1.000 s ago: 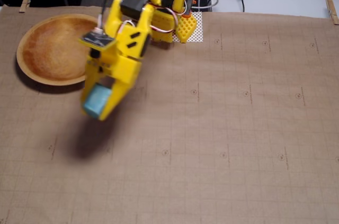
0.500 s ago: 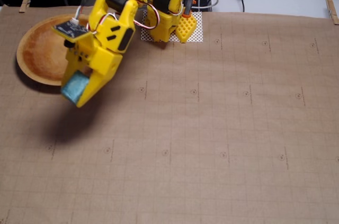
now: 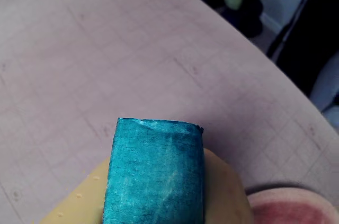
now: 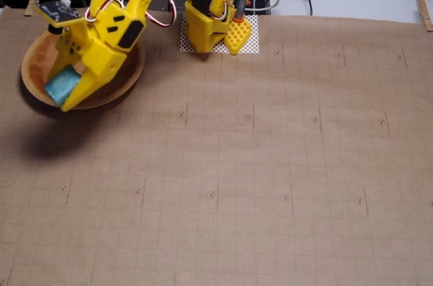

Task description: Grasp a blue block and put it in the bowl.

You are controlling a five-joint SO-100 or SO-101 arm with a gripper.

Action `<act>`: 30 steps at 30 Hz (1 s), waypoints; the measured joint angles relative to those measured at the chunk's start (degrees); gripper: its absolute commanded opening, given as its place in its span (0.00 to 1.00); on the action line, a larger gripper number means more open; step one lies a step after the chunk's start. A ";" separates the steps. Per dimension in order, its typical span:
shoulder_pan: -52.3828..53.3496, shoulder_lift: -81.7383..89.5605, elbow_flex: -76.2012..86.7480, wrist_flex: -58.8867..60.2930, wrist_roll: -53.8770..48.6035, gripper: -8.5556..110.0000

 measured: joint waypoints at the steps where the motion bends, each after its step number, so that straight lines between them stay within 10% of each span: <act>1: 0.26 0.00 0.00 0.00 -0.09 0.05; 30: 13.80 -4.75 18.28 -17.05 -0.18 0.05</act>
